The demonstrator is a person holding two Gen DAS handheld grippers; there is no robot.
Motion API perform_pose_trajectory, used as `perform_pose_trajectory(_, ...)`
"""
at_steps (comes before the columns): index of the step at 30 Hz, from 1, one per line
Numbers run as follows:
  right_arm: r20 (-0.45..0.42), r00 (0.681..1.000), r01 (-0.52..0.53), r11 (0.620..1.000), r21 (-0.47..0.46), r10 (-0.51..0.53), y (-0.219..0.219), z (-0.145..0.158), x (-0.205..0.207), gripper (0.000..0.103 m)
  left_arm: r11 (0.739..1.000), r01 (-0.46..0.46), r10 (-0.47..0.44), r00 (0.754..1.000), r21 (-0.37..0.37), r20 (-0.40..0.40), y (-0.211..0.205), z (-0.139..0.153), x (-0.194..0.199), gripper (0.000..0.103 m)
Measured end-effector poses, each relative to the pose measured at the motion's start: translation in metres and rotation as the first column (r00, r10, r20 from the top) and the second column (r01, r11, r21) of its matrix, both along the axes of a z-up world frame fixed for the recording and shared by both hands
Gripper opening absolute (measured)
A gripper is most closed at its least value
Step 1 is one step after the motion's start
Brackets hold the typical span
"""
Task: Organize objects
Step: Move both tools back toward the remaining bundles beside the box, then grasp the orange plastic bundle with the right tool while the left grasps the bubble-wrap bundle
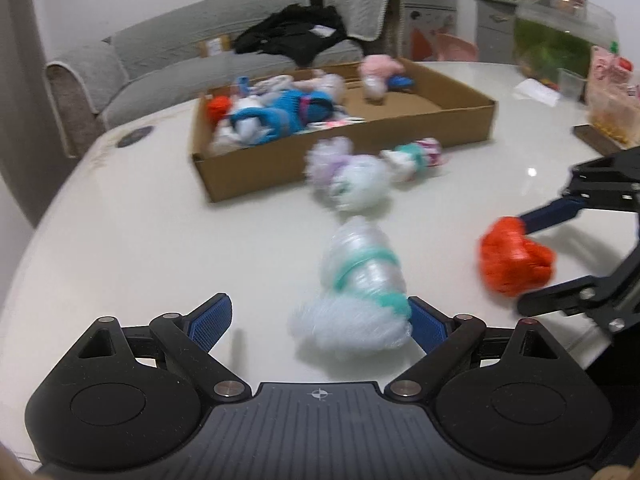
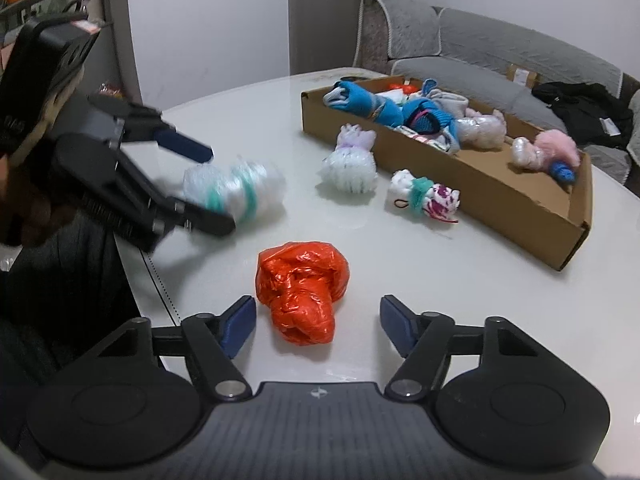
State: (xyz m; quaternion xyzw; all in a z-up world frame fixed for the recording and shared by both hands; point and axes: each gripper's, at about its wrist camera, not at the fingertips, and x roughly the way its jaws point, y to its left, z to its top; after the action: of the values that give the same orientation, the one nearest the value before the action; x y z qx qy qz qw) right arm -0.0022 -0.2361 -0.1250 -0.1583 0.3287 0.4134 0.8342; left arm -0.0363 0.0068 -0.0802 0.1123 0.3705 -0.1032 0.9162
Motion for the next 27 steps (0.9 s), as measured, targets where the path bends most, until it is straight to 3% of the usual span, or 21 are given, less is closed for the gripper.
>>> perform_pose_trajectory(4,0.015,1.000,0.017,1.000,-0.016,-0.017,-0.006,0.001,0.001,0.058,0.999,-0.050,0.050,0.999,-0.008,-0.010,0.014,0.000,0.003,0.096)
perform_pose_trajectory(11,0.057,0.989,0.141,0.989,-0.048,-0.138,-0.024,0.003,0.012,0.060,0.998,-0.051,0.050,0.999,-0.037,-0.016,0.004,-0.003,-0.002,0.096)
perform_pose_trajectory(15,0.076,0.976,0.208,0.977,-0.048,-0.204,-0.026,0.008,0.006,0.082,0.996,-0.074,0.074,0.997,-0.047,-0.001,-0.004,-0.005,-0.002,0.096)
perform_pose_trajectory(18,0.058,0.969,0.242,0.970,-0.012,-0.241,-0.021,0.014,0.003,0.086,0.997,-0.071,0.071,0.997,-0.036,0.011,-0.008,-0.008,-0.002,0.096)
perform_pose_trajectory(23,-0.018,0.946,0.326,0.944,0.045,-0.325,-0.010,0.012,0.001,0.086,0.999,0.031,-0.034,0.995,0.033,0.099,-0.015,-0.005,-0.011,0.096)
perform_pose_trajectory(27,-0.080,0.917,0.395,0.917,0.050,-0.390,-0.001,0.006,0.008,0.079,0.984,0.134,-0.150,0.978,0.114,0.146,-0.018,-0.005,-0.011,0.096)
